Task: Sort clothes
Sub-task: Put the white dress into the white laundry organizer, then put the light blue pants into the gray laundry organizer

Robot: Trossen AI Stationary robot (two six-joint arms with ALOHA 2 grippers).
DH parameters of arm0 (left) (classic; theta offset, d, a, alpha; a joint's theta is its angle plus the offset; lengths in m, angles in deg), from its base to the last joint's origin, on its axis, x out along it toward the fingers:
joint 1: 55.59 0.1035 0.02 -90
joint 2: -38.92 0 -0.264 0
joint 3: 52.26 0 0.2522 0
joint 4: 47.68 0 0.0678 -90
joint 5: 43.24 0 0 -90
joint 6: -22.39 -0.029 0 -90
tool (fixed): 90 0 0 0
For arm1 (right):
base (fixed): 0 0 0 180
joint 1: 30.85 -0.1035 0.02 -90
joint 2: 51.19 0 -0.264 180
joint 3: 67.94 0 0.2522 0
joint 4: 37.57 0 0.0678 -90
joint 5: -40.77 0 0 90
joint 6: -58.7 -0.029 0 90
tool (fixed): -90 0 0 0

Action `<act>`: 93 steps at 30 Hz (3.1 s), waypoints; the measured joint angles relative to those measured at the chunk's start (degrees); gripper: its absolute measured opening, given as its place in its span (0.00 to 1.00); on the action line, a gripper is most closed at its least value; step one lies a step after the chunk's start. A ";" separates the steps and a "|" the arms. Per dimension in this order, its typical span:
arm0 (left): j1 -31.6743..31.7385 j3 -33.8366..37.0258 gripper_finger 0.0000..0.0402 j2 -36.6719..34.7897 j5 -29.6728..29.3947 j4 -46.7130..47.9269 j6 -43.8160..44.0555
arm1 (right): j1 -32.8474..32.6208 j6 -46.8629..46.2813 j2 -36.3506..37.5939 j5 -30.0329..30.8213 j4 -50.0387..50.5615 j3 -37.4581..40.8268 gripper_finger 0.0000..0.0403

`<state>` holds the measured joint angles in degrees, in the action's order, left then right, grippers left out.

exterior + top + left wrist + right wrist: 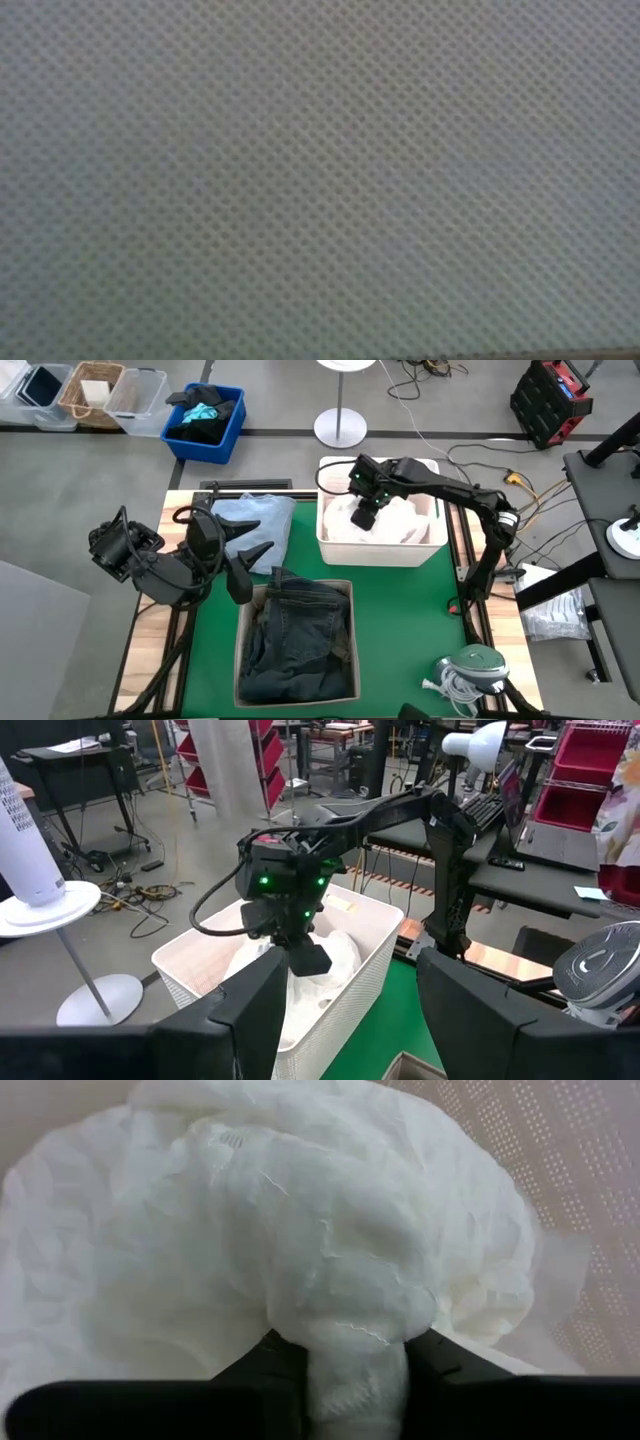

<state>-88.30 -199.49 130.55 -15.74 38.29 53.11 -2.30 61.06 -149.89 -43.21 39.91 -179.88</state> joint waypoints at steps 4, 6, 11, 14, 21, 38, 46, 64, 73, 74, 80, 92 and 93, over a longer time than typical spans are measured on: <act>0.00 0.00 0.50 0.00 0.02 0.00 0.49 | 0.00 -2.57 0.00 -0.06 -0.18 -0.72 0.28; 0.31 0.00 0.50 0.00 0.02 0.00 1.20 | 0.00 -2.61 0.00 -0.45 0.71 -2.13 0.35; 1.75 0.00 0.50 0.00 0.06 0.00 3.16 | 0.00 -2.63 0.28 -0.46 3.43 -7.01 0.54; 4.62 0.00 0.50 0.00 2.17 0.00 6.55 | -0.02 -2.52 0.39 -0.46 4.11 -10.82 0.64; 14.88 0.00 0.50 0.61 15.78 0.63 5.68 | -0.02 -2.57 0.63 -0.58 8.26 -20.00 0.79; 43.02 5.99 0.50 1.23 38.38 16.25 5.42 | -0.02 4.03 4.86 -3.33 5.91 -24.98 0.87; 61.50 18.98 0.50 1.01 47.40 17.81 0.19 | -0.02 -0.94 8.02 -3.66 5.78 -24.98 0.87; 84.87 56.61 0.50 1.22 54.52 14.77 -9.67 | -0.17 -11.50 9.33 -3.58 5.85 -24.96 0.87; 87.04 65.79 0.50 1.11 54.12 0.92 -11.83 | -0.17 -13.85 9.22 -3.58 5.84 -24.96 0.87; 87.29 66.60 0.50 1.11 54.11 -0.78 -12.59 | -0.17 -13.89 9.22 -3.58 5.84 -24.96 0.87; 88.34 70.88 0.50 1.07 54.01 -9.78 -17.71 | -0.17 -14.52 9.20 -3.57 5.76 -24.96 0.87; 88.32 76.75 0.08 5.12 55.80 -18.73 -20.63 | -0.17 -15.26 9.16 -3.56 3.44 -24.96 0.87; 88.32 76.73 0.04 5.43 56.19 -18.70 -20.75 | -0.17 -15.31 9.16 -3.56 3.43 -24.96 0.87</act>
<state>0.03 -122.76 135.98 40.46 19.59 32.36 -2.47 45.75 -140.73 -46.77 43.34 -204.84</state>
